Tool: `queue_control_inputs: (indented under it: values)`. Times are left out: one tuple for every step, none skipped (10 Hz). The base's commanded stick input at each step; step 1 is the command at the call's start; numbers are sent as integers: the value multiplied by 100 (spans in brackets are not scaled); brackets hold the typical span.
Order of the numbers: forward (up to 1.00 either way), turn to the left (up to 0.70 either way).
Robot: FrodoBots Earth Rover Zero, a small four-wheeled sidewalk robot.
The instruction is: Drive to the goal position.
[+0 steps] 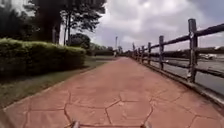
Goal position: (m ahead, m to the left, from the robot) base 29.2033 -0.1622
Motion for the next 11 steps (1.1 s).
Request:
queue_control_inputs:
  values:
    - [85, 11]
    - [85, 11]
    - [85, 11]
    - [85, 11]
    - [85, 11]
    - [85, 11]
    - [85, 11]
    - [85, 11]
    - [85, 11]
    - [85, 11]
    - [85, 11]
